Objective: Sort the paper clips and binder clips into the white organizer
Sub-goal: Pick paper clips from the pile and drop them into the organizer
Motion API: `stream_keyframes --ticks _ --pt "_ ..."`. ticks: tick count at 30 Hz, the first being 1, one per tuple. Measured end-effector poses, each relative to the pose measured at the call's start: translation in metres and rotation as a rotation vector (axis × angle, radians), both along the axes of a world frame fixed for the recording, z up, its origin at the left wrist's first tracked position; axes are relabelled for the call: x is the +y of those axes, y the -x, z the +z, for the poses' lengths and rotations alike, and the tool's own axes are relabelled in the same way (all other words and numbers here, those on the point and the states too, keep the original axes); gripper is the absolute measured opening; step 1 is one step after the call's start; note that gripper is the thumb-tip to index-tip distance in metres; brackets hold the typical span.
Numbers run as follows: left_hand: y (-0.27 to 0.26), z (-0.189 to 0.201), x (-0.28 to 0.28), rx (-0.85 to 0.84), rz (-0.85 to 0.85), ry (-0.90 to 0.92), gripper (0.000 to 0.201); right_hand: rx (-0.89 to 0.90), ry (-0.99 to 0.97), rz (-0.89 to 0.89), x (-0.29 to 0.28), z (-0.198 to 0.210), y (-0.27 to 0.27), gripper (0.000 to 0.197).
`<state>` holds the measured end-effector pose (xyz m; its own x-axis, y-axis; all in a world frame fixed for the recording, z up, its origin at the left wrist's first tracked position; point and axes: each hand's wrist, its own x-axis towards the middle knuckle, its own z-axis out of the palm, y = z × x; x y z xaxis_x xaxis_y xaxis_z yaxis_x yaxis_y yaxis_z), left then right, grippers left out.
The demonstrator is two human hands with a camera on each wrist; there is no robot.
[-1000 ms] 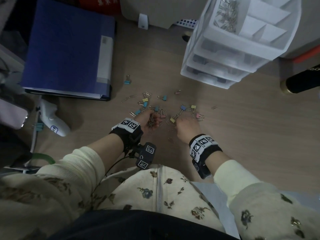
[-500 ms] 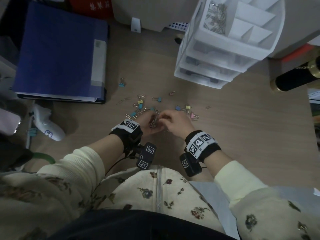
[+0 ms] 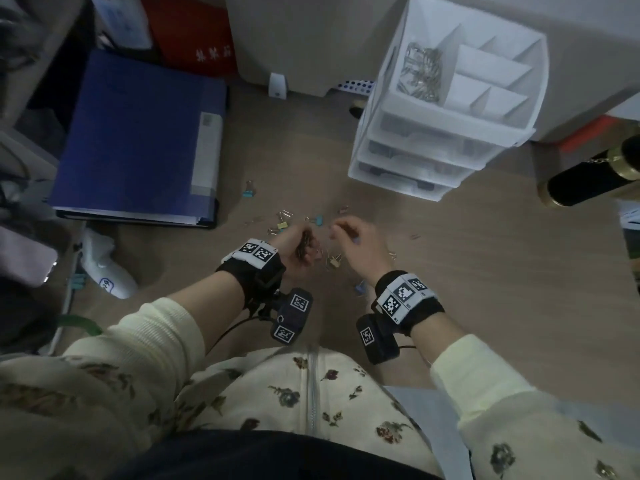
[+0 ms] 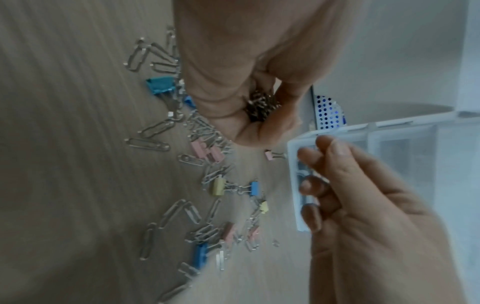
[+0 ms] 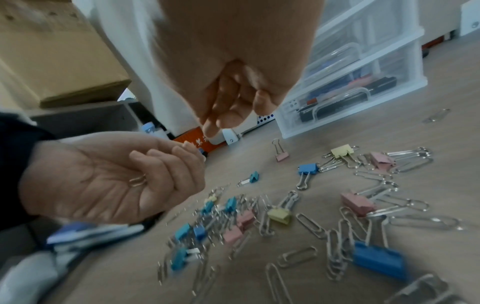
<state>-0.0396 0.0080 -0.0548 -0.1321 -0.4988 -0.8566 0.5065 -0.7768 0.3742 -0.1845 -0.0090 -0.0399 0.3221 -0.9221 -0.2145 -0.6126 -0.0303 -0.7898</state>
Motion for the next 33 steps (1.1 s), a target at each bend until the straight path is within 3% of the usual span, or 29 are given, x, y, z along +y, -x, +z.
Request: stream_keyframes --ticks 6,13,18,23,25,28,30,33 --pt "0.015 0.045 -0.041 0.035 0.056 0.129 0.03 -0.161 0.001 -0.212 -0.035 0.033 0.009 0.012" --pt "0.055 0.134 -0.112 0.111 0.06 0.403 0.03 -0.357 0.216 -0.344 -0.088 0.108 0.028 0.012" --pt "0.078 0.194 -0.161 0.14 0.222 0.529 0.033 -0.464 0.272 -0.432 -0.135 0.155 0.032 0.023" --pt "0.072 0.192 -0.189 0.177 0.217 0.513 0.014 -0.352 0.087 -0.396 -0.169 0.152 0.034 0.04" --pt "0.067 0.195 -0.182 0.093 0.249 0.568 0.026 -0.335 0.058 -0.382 -0.171 0.145 0.033 0.042" --pt "0.063 0.194 -0.178 0.244 0.219 0.55 0.052 -0.321 0.042 -0.365 -0.165 0.139 0.032 0.041" --pt "0.062 0.196 -0.171 0.316 0.198 0.569 0.054 -0.304 0.057 -0.353 -0.157 0.135 0.032 0.041" --pt "0.056 0.195 -0.161 0.267 0.178 0.555 0.049 -0.275 0.117 -0.35 -0.141 0.131 0.033 0.035"
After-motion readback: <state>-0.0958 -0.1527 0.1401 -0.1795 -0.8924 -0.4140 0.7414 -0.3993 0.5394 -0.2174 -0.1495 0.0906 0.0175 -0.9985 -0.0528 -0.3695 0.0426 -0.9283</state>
